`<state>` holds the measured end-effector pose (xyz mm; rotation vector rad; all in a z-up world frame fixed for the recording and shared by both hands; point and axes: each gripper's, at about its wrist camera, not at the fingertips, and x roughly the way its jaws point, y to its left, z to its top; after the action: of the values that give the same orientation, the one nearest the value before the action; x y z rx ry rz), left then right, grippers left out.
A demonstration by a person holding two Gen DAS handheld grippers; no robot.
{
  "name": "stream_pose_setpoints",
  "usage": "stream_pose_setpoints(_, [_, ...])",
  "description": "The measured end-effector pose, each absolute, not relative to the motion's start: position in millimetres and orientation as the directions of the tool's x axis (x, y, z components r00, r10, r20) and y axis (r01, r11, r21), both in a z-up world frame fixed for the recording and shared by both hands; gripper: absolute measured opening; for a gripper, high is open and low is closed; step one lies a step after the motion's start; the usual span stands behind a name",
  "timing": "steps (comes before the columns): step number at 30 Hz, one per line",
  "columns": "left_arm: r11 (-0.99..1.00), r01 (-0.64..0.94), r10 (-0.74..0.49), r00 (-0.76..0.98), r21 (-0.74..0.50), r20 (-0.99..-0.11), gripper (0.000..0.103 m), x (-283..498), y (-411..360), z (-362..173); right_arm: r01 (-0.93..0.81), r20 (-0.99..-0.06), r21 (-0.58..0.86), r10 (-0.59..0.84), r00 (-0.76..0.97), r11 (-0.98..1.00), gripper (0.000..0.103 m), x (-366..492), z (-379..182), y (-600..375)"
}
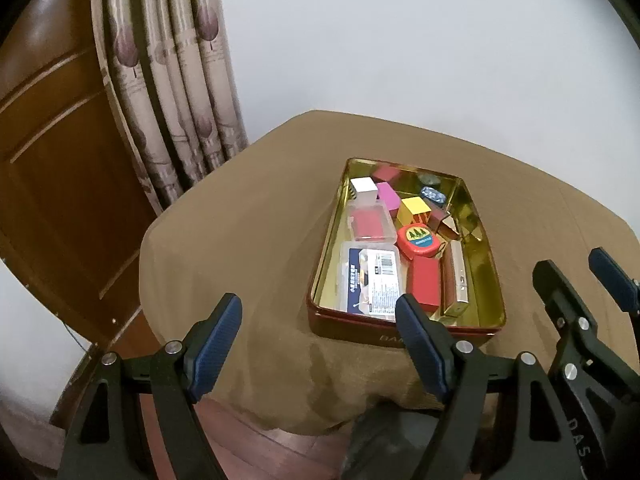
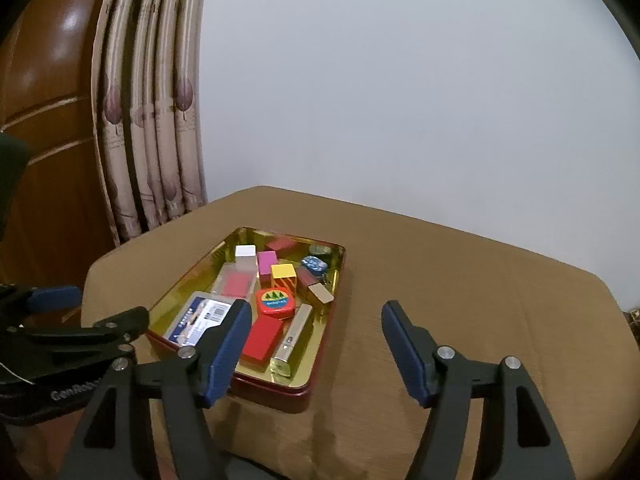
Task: Organize rigid objects
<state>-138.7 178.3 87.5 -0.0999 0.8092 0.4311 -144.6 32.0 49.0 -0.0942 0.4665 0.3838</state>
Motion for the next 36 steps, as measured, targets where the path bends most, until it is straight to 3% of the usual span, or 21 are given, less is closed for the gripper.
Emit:
stream_pose_setpoints(8, [0.913,-0.395,0.357,0.653,0.102,-0.668,0.083,-144,175,92,-0.333,-0.44,-0.032,0.285,0.851,0.942,0.071,-148,53,36])
stream_pose_setpoints(15, [0.926,-0.367,0.321,0.653,0.084,-0.686,0.094,-140,183,89,-0.311,-0.398,0.026,0.296,0.868,0.95,0.071,-151,59,32])
stream_pose_setpoints(27, [0.936,-0.34,0.311,0.67,0.093,-0.674,0.098,-135,189,85,-0.241,-0.326,-0.093,0.199,0.924,0.966,0.071,-166,63,46])
stream_pose_setpoints(36, [0.937,-0.341,0.297,0.669,0.073,-0.681,0.098,-134,195,86,-0.265,-0.359,-0.044,0.232,0.904,0.963,0.073,-159,64,44])
